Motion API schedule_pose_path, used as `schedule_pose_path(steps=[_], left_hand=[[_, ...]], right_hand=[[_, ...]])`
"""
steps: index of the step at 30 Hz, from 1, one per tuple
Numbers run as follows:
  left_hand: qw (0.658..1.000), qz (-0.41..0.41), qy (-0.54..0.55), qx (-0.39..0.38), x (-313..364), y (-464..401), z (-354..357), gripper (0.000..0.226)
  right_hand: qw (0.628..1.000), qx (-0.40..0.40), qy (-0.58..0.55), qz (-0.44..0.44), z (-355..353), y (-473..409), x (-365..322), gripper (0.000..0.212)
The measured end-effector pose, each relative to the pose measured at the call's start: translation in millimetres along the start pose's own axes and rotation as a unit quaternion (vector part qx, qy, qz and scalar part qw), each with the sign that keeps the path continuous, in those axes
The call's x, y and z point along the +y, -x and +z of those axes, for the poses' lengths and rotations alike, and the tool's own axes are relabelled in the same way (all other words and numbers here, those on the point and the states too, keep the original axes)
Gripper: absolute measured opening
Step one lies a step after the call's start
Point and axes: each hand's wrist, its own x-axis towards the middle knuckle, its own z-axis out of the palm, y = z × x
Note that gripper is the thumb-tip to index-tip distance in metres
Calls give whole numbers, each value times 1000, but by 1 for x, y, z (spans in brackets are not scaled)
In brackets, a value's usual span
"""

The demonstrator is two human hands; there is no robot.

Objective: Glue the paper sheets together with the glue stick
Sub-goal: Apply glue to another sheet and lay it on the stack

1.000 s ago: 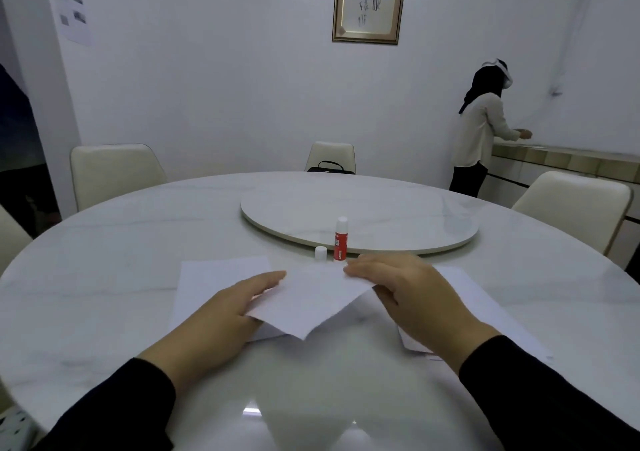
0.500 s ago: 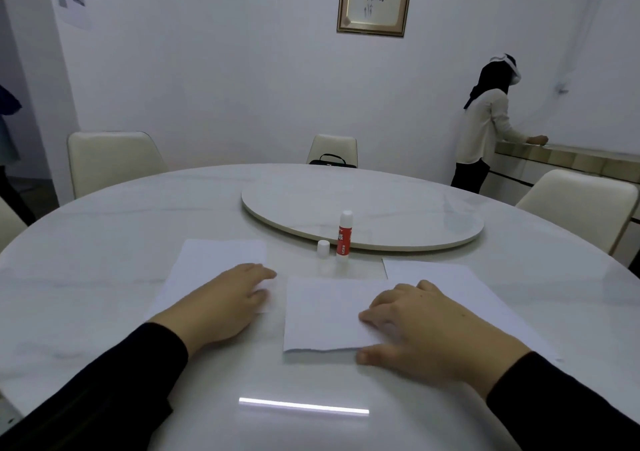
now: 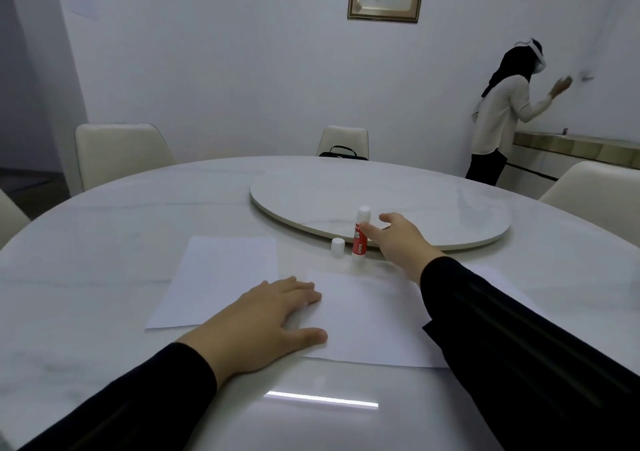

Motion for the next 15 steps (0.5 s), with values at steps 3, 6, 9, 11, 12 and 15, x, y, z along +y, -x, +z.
schedule_pose_path(steps=[3,6,9,11,12,15], left_hand=[[1000,9,2,-13,-3,-1,1,62],[1000,9,7,-14,-5,-2,1,51],[1000,11,3,-16,-7,-3,1,46],[1000,11,-1,-20,-8,-3,1,48],[1000,11,-6,-22,-8,-3,2,50],[999,12,-36,-30,-5,-3,3,55]], right_hand=[[1000,2,-9,-8,13,-8,6,49],[1000,22,6,-17,19,-14,13,23],[998,46,-13,-31,18,-13,15,16],[992,92,-64,-55,13,-8,10,17],[987,109,-91,-73,9,-4,5,18],[982,91,-121,-118,-4,8,-13,22]])
